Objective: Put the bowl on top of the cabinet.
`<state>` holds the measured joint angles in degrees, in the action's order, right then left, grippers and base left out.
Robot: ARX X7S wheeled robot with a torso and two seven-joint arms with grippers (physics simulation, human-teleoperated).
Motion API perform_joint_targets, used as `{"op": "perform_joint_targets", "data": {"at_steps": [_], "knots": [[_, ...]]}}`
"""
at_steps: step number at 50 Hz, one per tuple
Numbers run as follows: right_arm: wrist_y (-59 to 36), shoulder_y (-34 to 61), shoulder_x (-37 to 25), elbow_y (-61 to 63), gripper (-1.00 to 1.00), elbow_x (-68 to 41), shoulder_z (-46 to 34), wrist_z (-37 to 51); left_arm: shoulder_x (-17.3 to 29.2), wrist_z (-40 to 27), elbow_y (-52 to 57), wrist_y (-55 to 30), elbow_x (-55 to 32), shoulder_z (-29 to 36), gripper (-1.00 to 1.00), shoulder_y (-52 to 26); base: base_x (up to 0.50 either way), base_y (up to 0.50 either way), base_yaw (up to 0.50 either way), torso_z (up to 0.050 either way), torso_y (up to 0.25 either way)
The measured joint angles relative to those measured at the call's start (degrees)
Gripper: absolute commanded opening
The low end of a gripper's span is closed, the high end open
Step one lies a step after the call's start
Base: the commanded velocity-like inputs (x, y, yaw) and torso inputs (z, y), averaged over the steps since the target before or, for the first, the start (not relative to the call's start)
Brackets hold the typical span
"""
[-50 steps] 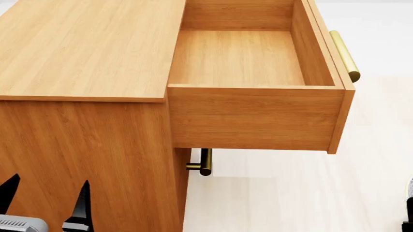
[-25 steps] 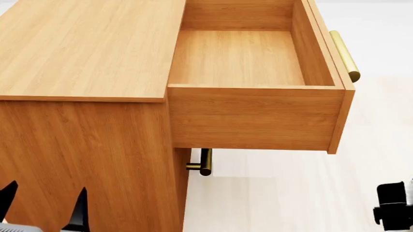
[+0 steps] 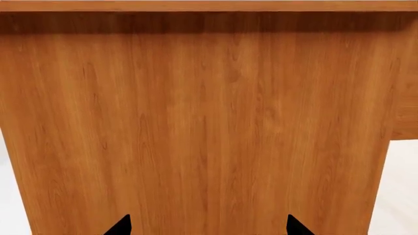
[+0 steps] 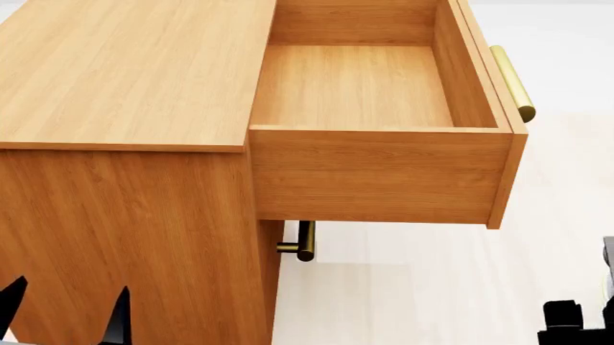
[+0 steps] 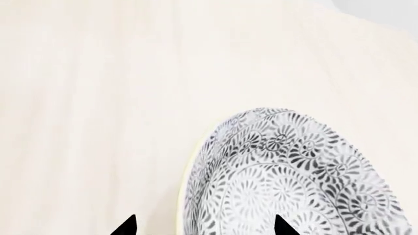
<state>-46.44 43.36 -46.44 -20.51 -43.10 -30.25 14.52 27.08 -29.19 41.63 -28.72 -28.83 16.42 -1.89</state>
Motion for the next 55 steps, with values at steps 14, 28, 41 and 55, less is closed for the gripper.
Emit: {"op": "perform_joint_targets", "data": {"at_steps": [14, 28, 41, 55], "knots": [[4.5, -0.5, 2.7, -7.2, -1.00, 2.2, -0.6, -1.6, 0.3, 0.2, -0.1, 1.3, 0.1, -0.1, 1.00, 1.1, 0.00, 0.00, 0.00, 0.000, 0.000], [4.6, -2.1, 2.0, -4.5, -1.00, 0.1, 1.4, 1.2, 0.4, 0.4, -0.7, 2.1, 0.0, -0.1, 1.00, 1.6, 0.00, 0.00, 0.00, 0.000, 0.000], [2.4, -2.1, 0.9, -2.0, -1.00, -1.4, 2.3, 3.5, 0.5, 0.4, -1.2, 2.6, -0.3, -0.3, 1.00, 1.7, 0.00, 0.00, 0.00, 0.000, 0.000], [-12.5, -0.5, -9.6, 18.8, -1.00, -16.9, 13.7, 17.1, 0.9, 0.0, -0.3, 2.4, -0.4, -0.2, 1.00, 2.0, 0.00, 0.00, 0.00, 0.000, 0.000]]}}
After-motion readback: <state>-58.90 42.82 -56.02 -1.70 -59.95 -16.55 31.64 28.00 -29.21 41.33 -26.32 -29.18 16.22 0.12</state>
